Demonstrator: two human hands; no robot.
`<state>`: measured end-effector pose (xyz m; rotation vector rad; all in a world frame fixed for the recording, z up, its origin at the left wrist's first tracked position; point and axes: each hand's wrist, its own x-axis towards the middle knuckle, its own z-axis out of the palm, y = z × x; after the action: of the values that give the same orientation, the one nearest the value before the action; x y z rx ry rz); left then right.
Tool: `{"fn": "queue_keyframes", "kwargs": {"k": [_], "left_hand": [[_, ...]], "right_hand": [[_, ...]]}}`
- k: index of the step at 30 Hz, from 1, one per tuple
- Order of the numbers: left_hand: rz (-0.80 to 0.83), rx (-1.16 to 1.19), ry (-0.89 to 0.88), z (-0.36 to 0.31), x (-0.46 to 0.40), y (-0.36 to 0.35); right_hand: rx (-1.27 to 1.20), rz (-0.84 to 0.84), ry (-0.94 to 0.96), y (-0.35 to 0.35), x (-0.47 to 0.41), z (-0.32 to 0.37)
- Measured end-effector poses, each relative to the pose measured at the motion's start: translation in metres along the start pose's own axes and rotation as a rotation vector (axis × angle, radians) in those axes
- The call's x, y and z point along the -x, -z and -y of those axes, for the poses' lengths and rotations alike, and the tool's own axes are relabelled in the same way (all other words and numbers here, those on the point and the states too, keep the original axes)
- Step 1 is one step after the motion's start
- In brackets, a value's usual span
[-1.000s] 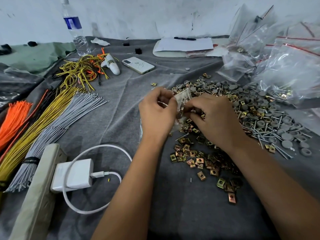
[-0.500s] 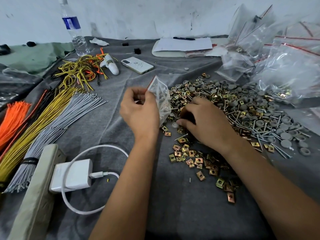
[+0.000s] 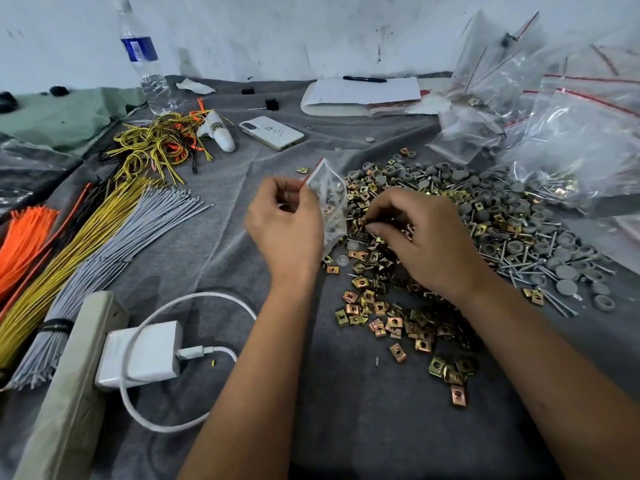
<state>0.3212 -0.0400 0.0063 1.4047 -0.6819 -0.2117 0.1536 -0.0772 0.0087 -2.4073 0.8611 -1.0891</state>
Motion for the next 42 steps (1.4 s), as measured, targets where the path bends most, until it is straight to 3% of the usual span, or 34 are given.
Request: {"fn": "queue_keyframes", "kwargs": {"k": [5,9,19,24,34,38,42], "left_hand": [[0.158,-0.052,-0.114,-0.001,0.009,-0.004],[0.181,-0.066,-0.146,0.000,0.010,-0.005],[0.024,-0.048,-0.019,0.001,0.002,-0.001],[-0.017,-0.028,0.009,0.000,0.001,0.000],[0.015,-0.036,0.001,0.000,0.002,-0.001],[0.026,-0.050,-0.003,0.000,0.002,-0.001],[0.030,-0.066,0.002,0.002,0.000,-0.002]], "right_hand": [[-0.008,-0.146,0.118,0.001,0.002,0.005],[-0.013,-0.179,0.136,0.001,0.002,0.004],[0.041,-0.089,0.048,-0.002,0.000,-0.003],[0.226,0.155,-0.067,-0.007,0.002,-0.011],[0.388,0.329,-0.082,-0.017,-0.006,0.003],[0.367,0.370,-0.021,-0.020,-0.004,0.002],[0.314,0.296,-0.036,-0.016,-0.002,-0.005]]}}
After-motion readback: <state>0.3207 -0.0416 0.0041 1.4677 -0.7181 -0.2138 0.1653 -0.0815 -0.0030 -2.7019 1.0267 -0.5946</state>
